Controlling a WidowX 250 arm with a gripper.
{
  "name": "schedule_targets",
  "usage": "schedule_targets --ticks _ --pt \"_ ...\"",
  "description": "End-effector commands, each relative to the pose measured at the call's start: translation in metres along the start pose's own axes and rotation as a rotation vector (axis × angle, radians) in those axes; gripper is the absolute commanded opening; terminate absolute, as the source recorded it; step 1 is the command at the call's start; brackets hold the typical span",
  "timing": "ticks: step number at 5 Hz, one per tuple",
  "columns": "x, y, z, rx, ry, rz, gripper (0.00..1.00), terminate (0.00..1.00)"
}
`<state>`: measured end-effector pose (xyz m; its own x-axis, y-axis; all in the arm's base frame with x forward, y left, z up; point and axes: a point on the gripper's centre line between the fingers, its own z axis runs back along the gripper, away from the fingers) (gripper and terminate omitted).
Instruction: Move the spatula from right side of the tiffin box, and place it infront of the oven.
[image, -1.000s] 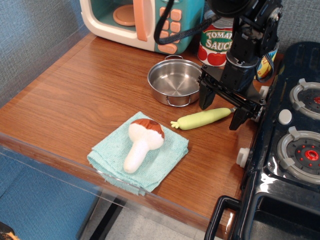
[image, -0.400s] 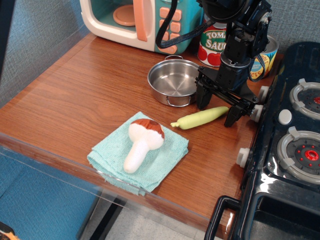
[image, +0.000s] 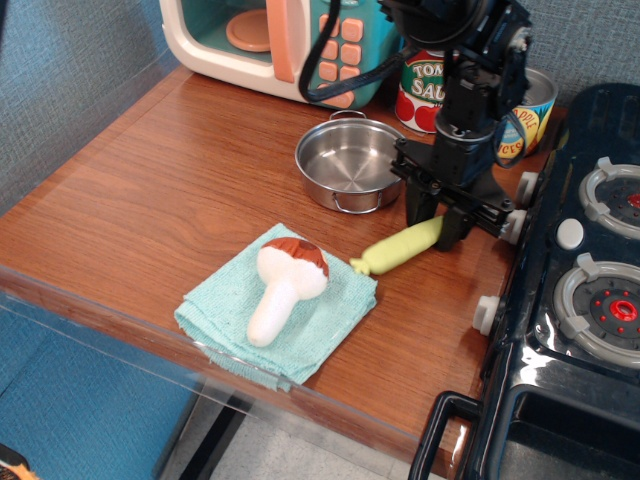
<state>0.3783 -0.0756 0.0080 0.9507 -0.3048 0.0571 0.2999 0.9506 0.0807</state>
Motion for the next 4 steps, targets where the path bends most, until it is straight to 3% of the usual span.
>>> schedule_targets --ticks 1,2,3,4 --pt "0.014 0.015 0.06 -0.093 -0.071 0.128 0.0 0.0" --pt "0.026 0.033 0.097 -0.144 -0.158 0.217 0.0 0.0" --pt "0.02 0.051 0.125 -0.194 -0.212 0.258 0.0 0.0" --pt "-0.009 0.084 0.134 -0.134 -0.246 0.309 0.0 0.0"
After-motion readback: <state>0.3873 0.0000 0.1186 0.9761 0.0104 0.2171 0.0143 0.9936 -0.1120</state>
